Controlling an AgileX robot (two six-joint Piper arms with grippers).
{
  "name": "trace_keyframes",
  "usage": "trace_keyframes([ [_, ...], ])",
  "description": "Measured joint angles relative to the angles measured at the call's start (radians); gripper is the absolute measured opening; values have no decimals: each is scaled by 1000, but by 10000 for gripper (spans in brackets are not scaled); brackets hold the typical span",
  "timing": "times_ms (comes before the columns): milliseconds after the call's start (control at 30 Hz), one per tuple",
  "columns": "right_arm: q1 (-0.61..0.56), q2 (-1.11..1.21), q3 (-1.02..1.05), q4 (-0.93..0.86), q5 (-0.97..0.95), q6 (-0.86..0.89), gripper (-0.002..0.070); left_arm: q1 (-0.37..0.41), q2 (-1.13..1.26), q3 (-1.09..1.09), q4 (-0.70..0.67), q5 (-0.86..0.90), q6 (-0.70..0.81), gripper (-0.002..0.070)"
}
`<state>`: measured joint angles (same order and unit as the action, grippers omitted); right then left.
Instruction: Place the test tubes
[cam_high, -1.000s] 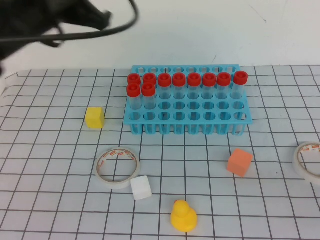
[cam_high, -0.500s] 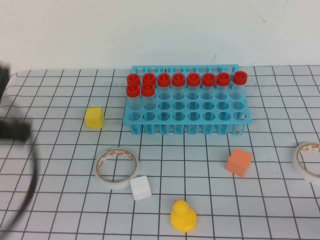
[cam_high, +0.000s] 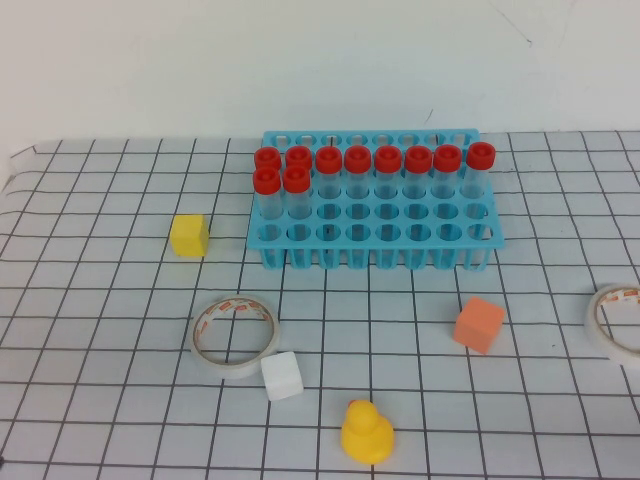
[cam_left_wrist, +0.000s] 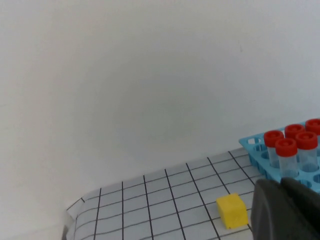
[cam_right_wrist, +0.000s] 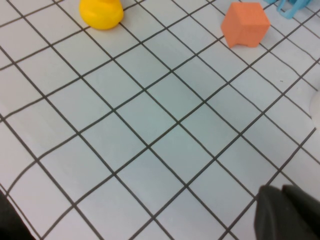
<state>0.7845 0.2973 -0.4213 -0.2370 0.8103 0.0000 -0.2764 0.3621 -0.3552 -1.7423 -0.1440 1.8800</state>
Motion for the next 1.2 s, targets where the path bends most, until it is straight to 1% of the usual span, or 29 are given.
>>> trace_keyframes([
  [333,0,0,0,0,-2,0,1,5,-26,79,0,2,2,0],
  [367,0,0,0,0,-2,0,1,11,-40,88,0,4,2,0],
  [533,0,-1,0,0,-2,0,1,93,-204,143,-1,-32,5,0],
  [667,0,-1,0,0,-2,0,1,159,-314,182,-1,-43,46,0],
  [800,0,-1,0,0,-2,0,1,178,-355,226,-1,-35,65,0],
  [1000,0,-1,0,0,-2,0,1,180,-357,250,-1,-7,104,0],
  [1033,0,-1,0,0,-2,0,1,180,-357,255,39,1,73,0],
  [1067,0,-1,0,0,-2,0,1,180,-357,260,142,6,-8,0],
  [1100,0,-1,0,0,-2,0,1,180,-357,265,300,15,-149,0],
  [1167,0,-1,0,0,-2,0,1,180,-357,281,669,33,-533,0],
  [1200,0,-1,0,0,-2,0,1,180,-357,293,883,44,-778,0],
])
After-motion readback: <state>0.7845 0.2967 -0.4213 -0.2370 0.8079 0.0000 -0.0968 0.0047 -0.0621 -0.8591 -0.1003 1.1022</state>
